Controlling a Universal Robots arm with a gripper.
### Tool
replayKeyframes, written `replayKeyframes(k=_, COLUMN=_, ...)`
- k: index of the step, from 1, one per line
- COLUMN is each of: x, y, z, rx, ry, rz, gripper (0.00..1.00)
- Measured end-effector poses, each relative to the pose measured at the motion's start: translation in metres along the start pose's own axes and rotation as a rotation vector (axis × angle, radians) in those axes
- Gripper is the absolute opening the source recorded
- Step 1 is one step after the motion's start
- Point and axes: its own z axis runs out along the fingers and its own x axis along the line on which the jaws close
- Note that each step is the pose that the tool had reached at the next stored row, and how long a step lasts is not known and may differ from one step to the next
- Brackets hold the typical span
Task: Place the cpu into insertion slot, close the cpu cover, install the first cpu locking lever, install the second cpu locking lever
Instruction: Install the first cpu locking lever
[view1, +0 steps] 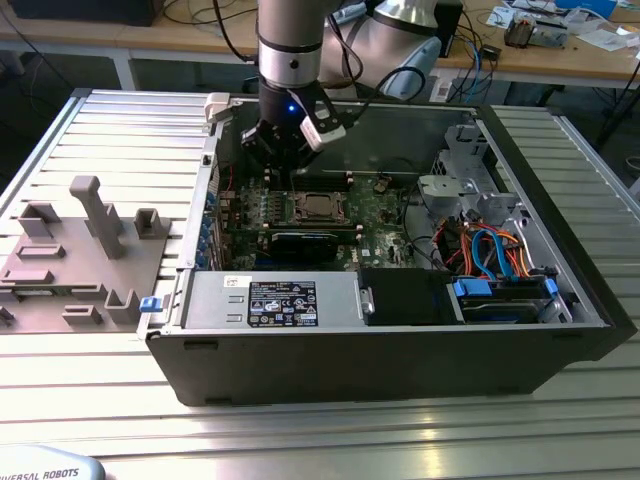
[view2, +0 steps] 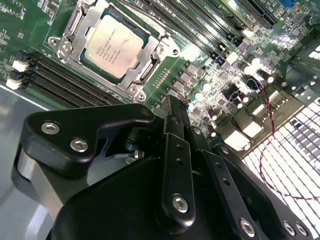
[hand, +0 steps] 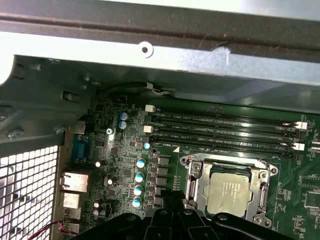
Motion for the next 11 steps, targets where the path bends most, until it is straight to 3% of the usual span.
replayKeyframes(k=6, x=0.0027, y=0.0017, z=-0.0091, rx=-0.0161, ry=-0.0039, rz=0.0, gripper=0.11)
replayKeyframes(k=8, x=0.0041, y=0.0029, z=-0.0125, rx=-0.0274, ry=-0.0059, rz=-0.001, gripper=0.11)
replayKeyframes(k=9, x=0.0058, y=0.0059, z=-0.0155, rx=-0.0479, ry=-0.0089, rz=-0.001, gripper=0.11)
replayKeyframes(k=11, x=0.0049, y=0.0161, z=-0.0157, rx=-0.0543, ry=-0.0095, rz=-0.001, gripper=0.11)
